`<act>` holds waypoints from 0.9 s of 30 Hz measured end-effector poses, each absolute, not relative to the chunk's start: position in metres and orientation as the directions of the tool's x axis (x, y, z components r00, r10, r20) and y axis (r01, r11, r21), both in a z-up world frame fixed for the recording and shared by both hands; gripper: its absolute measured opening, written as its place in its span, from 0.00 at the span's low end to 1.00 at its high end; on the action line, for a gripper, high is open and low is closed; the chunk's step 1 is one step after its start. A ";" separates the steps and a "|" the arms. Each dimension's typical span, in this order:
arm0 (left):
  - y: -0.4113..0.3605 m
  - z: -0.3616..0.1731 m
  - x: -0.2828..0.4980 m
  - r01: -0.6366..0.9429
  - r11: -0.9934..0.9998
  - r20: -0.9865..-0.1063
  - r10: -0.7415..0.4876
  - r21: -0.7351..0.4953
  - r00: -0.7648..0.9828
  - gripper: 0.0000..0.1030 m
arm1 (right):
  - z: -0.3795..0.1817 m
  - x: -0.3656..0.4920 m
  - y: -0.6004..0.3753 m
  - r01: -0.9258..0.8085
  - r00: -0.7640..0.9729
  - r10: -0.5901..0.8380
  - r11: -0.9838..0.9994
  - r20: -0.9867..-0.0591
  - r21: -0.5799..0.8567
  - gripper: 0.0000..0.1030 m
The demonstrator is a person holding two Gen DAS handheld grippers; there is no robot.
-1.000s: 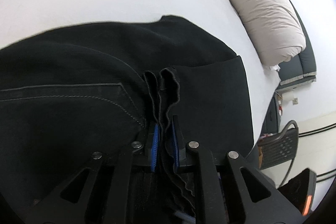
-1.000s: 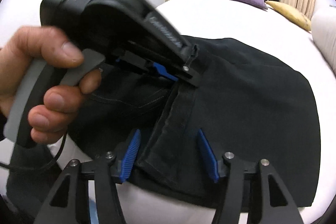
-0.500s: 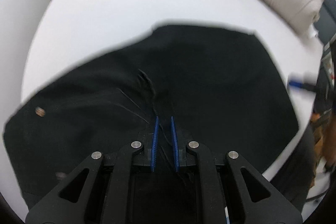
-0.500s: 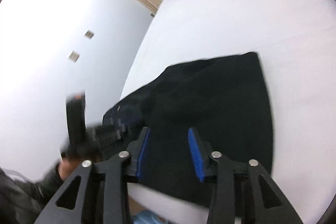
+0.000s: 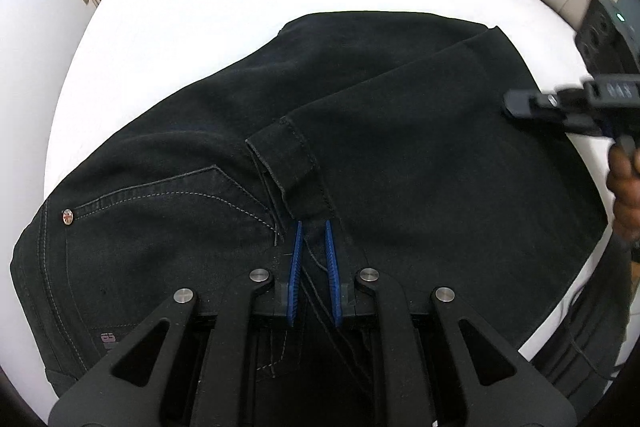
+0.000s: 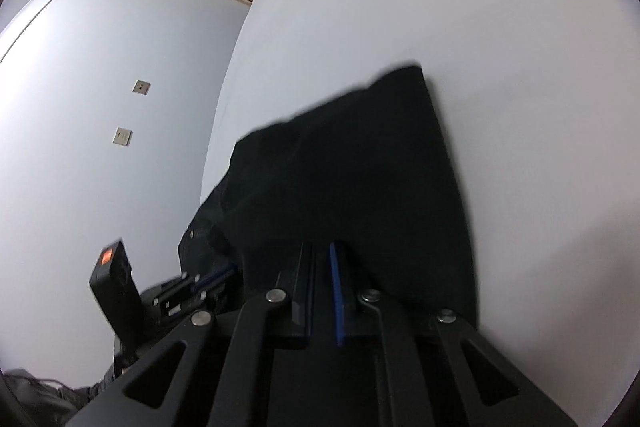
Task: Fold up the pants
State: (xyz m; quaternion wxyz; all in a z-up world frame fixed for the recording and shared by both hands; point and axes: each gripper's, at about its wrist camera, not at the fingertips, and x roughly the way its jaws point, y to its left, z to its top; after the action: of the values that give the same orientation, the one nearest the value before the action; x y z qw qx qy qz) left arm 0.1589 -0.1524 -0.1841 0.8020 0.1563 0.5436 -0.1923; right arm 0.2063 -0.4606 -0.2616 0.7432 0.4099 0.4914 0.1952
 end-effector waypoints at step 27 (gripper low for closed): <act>-0.103 -0.178 0.145 0.400 0.915 -0.901 -0.217 -0.055 0.374 0.11 | -0.204 0.131 -0.409 0.052 0.544 0.677 0.563 -0.496 0.825 0.21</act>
State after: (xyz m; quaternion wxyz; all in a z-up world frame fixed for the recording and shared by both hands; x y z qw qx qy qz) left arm 0.1453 -0.1030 -0.1785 0.8244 0.0864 0.5271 -0.1871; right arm 0.1308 -0.4085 -0.2043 0.7711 0.4214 0.4321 0.2026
